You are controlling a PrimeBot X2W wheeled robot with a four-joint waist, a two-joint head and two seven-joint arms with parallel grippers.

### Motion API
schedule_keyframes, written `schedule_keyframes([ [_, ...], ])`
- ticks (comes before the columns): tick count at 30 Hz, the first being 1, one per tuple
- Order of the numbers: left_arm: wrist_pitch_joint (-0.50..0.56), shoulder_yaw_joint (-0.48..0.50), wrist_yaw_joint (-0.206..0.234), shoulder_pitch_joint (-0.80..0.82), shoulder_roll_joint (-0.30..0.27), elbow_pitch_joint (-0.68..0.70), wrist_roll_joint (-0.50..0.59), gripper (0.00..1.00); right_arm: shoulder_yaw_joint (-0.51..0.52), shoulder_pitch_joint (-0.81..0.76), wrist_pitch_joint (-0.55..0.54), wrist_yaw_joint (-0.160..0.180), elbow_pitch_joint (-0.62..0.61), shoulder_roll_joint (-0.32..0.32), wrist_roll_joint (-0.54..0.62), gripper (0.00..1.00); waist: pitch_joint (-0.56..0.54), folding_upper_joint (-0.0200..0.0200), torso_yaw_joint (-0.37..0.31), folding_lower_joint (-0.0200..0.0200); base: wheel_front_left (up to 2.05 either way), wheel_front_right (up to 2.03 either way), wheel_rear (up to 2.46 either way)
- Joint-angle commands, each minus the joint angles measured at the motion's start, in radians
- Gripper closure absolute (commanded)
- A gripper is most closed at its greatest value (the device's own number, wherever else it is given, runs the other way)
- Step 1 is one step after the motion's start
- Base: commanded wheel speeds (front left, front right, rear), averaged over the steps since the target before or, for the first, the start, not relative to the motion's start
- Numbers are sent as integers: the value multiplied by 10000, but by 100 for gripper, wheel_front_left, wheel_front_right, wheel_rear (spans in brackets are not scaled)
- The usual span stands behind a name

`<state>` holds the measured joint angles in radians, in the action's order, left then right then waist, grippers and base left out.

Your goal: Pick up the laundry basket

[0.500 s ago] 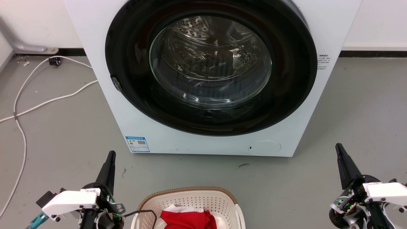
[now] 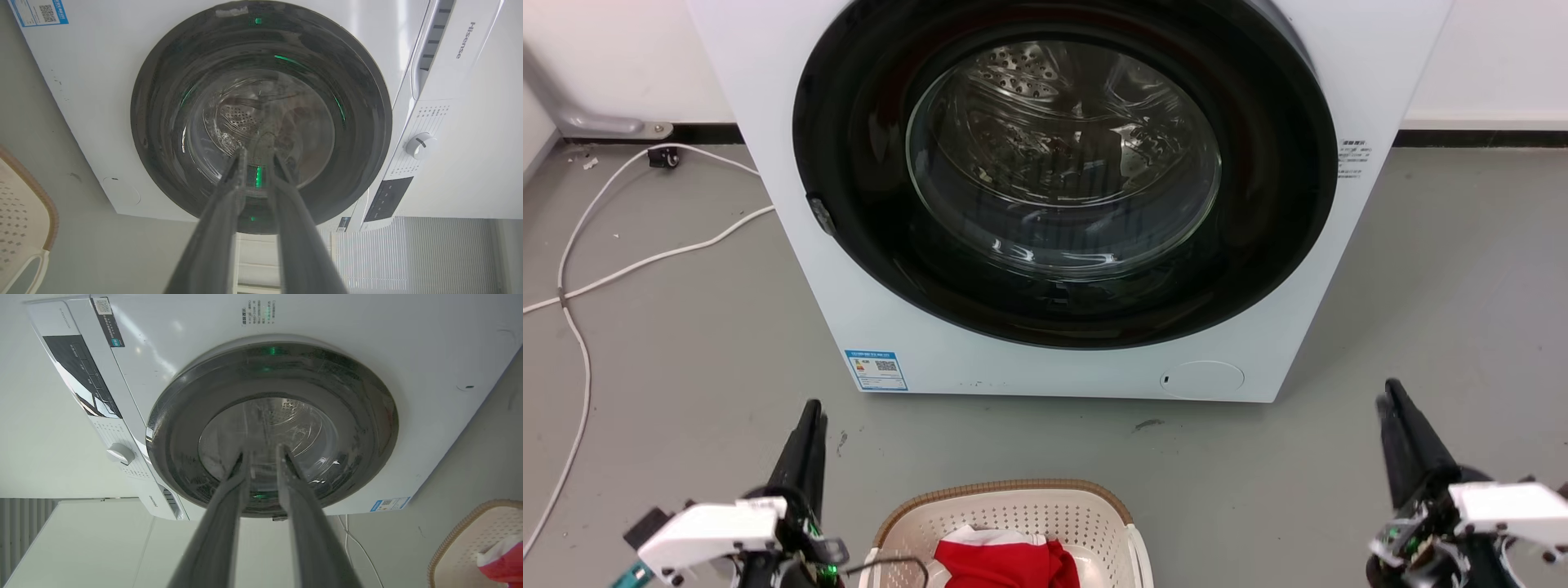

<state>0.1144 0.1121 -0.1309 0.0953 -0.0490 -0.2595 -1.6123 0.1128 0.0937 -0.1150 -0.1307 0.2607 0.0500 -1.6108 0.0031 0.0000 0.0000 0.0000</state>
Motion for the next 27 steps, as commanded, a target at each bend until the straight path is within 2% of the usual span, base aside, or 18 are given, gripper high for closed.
schedule_keyframes([
  [1, -74, -49, 0, 6, -2, 64, 11, 0, -37, -6, 72, 0, -43, 0, 18, 0, 1, 0, 0, 0, 0, 0, 0],
  [5, -282, -69, 0, -47, -3, 169, 214, 0, -40, -74, 281, 0, -102, 1, 288, 0, 4, 0, 1, 0, 0, 0, 0],
  [12, -626, -3, 87, -64, -5, 496, 1513, 0, 41, -188, 625, 0, -511, 2, 1913, 0, 11, 0, -2, 0, 0, 0, 0],
  [27, -1235, -579, 775, -275, -9, 1360, 4562, 0, -419, -517, 1235, 0, -1427, 5, 5638, 0, 32, 0, -13, 0, 0, 0, 0],
])
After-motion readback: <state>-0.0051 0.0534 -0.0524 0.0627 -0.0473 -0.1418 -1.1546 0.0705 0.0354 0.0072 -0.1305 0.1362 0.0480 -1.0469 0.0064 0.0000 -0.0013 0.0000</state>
